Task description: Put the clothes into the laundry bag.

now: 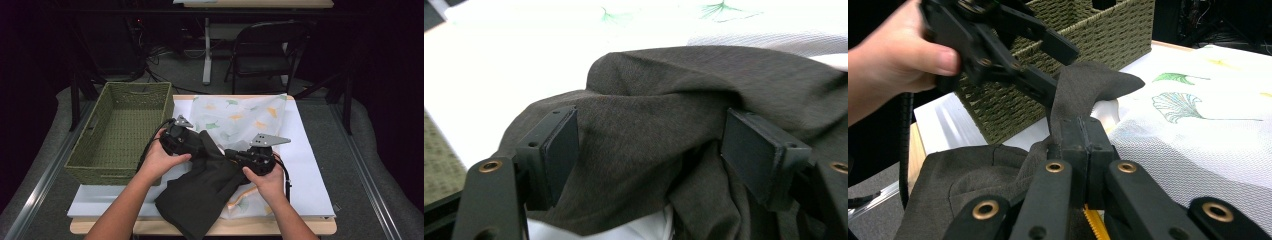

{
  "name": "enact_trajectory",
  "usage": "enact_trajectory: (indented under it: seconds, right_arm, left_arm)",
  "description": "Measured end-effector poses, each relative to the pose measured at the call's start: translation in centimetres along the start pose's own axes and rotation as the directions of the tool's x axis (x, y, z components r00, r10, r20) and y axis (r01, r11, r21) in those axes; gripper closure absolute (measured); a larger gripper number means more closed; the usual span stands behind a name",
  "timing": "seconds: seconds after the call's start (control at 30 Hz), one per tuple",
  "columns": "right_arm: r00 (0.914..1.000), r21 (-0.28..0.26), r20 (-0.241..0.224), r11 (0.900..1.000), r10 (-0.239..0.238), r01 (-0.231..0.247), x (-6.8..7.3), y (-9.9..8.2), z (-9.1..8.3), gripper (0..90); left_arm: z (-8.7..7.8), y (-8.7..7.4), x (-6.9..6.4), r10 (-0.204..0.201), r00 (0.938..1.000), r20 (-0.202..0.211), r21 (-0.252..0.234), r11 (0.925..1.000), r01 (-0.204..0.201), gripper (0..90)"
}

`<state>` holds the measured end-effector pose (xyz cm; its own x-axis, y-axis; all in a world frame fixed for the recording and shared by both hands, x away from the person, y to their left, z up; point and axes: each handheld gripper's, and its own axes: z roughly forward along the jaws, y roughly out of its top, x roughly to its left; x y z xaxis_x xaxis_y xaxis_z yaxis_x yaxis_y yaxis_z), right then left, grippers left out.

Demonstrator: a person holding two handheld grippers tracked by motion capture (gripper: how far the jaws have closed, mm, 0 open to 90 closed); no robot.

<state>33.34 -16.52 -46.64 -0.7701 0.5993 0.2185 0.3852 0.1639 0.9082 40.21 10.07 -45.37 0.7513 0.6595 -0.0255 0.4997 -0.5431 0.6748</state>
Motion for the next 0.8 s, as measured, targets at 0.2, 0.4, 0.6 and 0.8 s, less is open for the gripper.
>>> enact_trajectory:
  seconds: [0.2, 0.4, 0.6, 0.8]
  right_arm:
    - [1.0000, 0.000, 0.001, 1.0000, -0.002, 0.002, 0.0, 0.0, 0.0, 90.0]
    - [1.0000, 0.001, 0.001, 1.0000, -0.002, 0.002, -0.1, 0.0, 0.1, 90.0]
    - [1.0000, -0.004, 0.001, 1.0000, 0.000, 0.000, 0.0, 0.0, 0.1, 90.0]
    - [1.0000, -0.006, -0.002, 1.0000, 0.006, -0.006, -0.1, 0.1, 0.4, 90.0]
  left_arm:
    - [0.8, 0.0, 0.2, 0.000, 0.9997, 0.023, 0.018, 0.9998, -0.001, 24.4]
    - [1.3, -0.6, -1.2, 0.078, 0.9950, 0.062, 0.062, 0.9947, -0.082, 75.7]
    - [0.2, -1.2, -2.0, 0.058, 0.9977, 0.036, 0.038, 0.9975, -0.059, 87.3]
    - [-1.0, -2.2, -4.3, 0.082, 0.9909, 0.107, 0.035, 0.9957, -0.086, 89.0]
